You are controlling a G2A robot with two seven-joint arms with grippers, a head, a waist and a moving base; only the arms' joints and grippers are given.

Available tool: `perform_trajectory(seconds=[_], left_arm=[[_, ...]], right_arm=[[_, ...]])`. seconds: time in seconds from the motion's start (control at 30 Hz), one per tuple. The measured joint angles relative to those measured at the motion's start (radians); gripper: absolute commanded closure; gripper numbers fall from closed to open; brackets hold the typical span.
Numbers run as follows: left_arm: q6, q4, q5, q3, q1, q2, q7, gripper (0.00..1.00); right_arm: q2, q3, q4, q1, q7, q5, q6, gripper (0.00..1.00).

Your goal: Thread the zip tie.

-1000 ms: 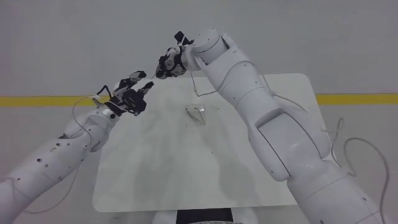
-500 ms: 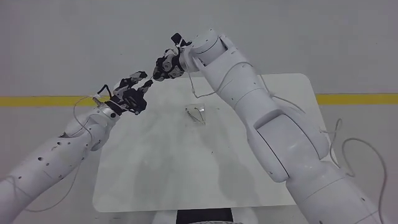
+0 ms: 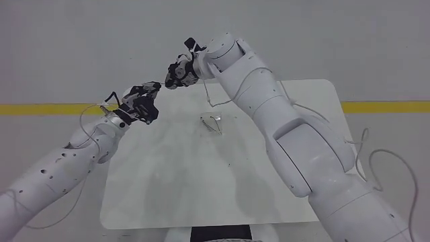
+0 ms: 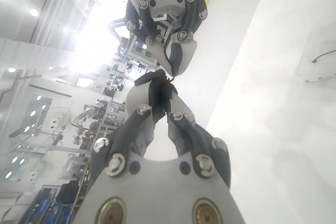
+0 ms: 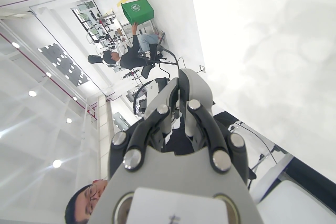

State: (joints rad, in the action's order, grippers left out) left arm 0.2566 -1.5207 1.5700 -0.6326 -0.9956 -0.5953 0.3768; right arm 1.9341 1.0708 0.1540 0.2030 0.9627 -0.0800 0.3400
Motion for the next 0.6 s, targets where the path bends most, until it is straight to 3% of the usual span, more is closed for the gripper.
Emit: perform_trajectory(seconds=[0.3, 0.6], left_arm=[[0.002, -0.006, 0.0, -0.013, -0.013, 0.006, 0.006, 1.0], [-0.021, -0.021, -0.015, -0.061, -0.054, 0.008, 0.032, 1.0]], right_arm=[[-0.007, 0.008, -0.002, -0.003, -0.015, 0.002, 0.0, 0.0], [-0.026, 0.022, -0.002, -0.004, -0.056, 0.001, 0.0, 0.0]])
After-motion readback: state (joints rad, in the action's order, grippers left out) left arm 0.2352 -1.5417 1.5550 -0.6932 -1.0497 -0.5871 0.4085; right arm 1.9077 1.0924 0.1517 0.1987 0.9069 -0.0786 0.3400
